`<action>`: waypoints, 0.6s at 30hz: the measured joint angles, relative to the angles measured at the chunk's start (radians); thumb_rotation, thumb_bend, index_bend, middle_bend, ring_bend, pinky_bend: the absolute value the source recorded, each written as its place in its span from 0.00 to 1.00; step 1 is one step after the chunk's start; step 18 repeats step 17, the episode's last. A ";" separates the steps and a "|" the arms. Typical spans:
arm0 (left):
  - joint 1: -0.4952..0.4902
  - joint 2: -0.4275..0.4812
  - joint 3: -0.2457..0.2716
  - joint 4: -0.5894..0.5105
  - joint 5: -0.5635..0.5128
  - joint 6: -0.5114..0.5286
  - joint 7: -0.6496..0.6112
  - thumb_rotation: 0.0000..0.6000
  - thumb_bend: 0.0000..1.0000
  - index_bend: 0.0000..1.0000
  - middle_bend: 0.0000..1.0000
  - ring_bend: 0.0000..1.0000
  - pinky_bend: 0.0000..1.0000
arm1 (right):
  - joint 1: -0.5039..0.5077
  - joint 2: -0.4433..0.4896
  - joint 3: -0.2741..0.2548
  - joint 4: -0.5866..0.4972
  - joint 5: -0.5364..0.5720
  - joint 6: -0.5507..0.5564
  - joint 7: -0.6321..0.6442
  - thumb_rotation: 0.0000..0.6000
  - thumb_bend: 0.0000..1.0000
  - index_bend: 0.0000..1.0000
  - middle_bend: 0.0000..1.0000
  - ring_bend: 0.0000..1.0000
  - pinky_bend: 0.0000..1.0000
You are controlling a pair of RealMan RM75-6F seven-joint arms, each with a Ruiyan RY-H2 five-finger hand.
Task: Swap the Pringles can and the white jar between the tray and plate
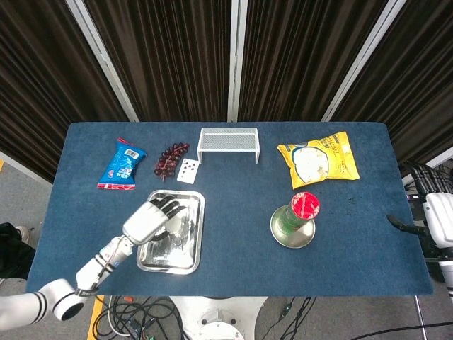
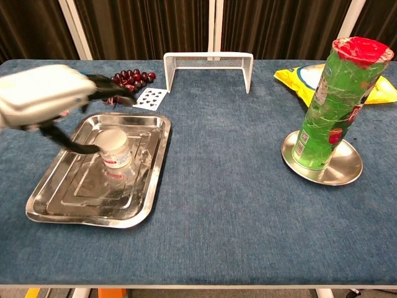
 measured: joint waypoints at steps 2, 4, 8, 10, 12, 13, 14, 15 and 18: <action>0.066 0.050 0.009 -0.054 -0.029 0.061 0.048 1.00 0.16 0.18 0.22 0.17 0.43 | -0.012 -0.008 -0.007 0.007 -0.004 0.019 -0.022 1.00 0.11 0.00 0.02 0.00 0.04; 0.129 0.085 0.016 -0.091 -0.058 0.125 0.077 1.00 0.16 0.18 0.22 0.16 0.39 | -0.034 -0.028 -0.017 0.021 -0.010 0.055 -0.051 1.00 0.12 0.00 0.01 0.00 0.01; 0.293 0.144 0.026 -0.136 -0.142 0.289 0.093 1.00 0.16 0.18 0.19 0.12 0.30 | -0.104 -0.101 -0.046 0.081 -0.018 0.161 -0.103 1.00 0.16 0.00 0.00 0.00 0.00; 0.361 0.159 0.026 -0.136 -0.186 0.344 0.080 1.00 0.15 0.18 0.17 0.10 0.26 | -0.148 -0.156 -0.069 0.140 -0.014 0.215 -0.131 1.00 0.16 0.00 0.00 0.00 0.00; 0.426 0.167 0.023 -0.123 -0.231 0.386 0.049 1.00 0.15 0.18 0.16 0.10 0.25 | -0.186 -0.214 -0.098 0.210 -0.008 0.234 -0.148 1.00 0.16 0.00 0.00 0.00 0.00; 0.445 0.168 0.021 -0.113 -0.242 0.396 0.032 1.00 0.15 0.18 0.15 0.10 0.24 | -0.200 -0.238 -0.109 0.241 -0.006 0.233 -0.150 1.00 0.16 0.00 0.00 0.00 0.00; 0.467 0.167 0.019 -0.098 -0.249 0.408 0.008 1.00 0.15 0.18 0.15 0.10 0.24 | -0.210 -0.261 -0.119 0.271 -0.005 0.230 -0.149 1.00 0.16 0.00 0.00 0.00 0.00; 0.480 0.165 0.018 -0.084 -0.251 0.416 -0.008 1.00 0.15 0.18 0.15 0.10 0.24 | -0.220 -0.289 -0.129 0.309 -0.005 0.223 -0.146 1.00 0.16 0.00 0.00 0.00 0.00; 0.499 0.156 0.015 -0.057 -0.241 0.430 -0.033 1.00 0.15 0.17 0.15 0.10 0.24 | -0.227 -0.328 -0.137 0.356 -0.009 0.216 -0.144 1.00 0.16 0.00 0.00 0.00 0.00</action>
